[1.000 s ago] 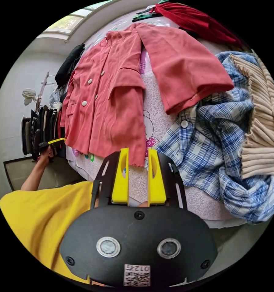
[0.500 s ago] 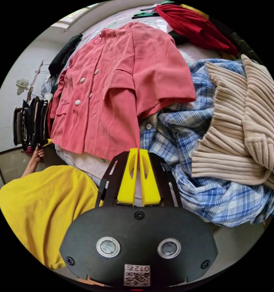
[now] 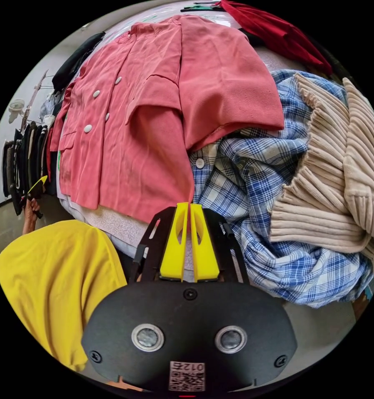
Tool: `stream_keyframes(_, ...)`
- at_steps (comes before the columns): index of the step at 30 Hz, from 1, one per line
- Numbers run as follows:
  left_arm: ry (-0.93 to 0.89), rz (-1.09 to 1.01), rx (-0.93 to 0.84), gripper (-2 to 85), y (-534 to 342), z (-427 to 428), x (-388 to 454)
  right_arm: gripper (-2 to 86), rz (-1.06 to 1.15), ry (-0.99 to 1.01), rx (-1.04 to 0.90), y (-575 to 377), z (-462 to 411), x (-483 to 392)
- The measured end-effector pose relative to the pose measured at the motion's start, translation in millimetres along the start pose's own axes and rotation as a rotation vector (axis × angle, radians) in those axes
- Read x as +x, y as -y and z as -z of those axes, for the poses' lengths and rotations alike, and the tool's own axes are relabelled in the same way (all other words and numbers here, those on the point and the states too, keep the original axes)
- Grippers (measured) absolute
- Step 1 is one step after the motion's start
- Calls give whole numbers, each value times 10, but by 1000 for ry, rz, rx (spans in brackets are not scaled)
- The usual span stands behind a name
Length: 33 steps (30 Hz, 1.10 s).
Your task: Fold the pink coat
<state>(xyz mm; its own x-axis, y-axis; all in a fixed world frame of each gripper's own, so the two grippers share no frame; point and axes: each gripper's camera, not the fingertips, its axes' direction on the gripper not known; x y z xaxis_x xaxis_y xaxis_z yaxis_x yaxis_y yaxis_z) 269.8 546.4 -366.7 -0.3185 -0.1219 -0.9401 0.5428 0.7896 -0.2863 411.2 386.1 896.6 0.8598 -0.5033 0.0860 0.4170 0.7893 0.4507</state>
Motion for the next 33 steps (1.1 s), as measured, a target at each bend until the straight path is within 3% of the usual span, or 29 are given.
stream_keyframes(6,84,-141,-152,44,800,-490,670,2,-5,-5,-3,-42,16,-4)
stream_keyframes(10,252,-249,-303,10,1015,-772,964,2,-10,-14,3,-78,14,-17)
stream_keyframes(15,221,-103,-303,3,1022,-628,591,2,-38,16,22,-142,-8,33)
stream_keyframes(17,72,-49,-280,4,982,-588,338,2,-45,32,25,-154,-21,59)
stream_keyframes(26,31,-216,-151,36,1091,-464,834,3,-14,12,-10,-138,-118,13)
stream_keyframes(33,189,-232,-255,8,1208,-806,953,2,-27,12,-4,-170,-231,-1)
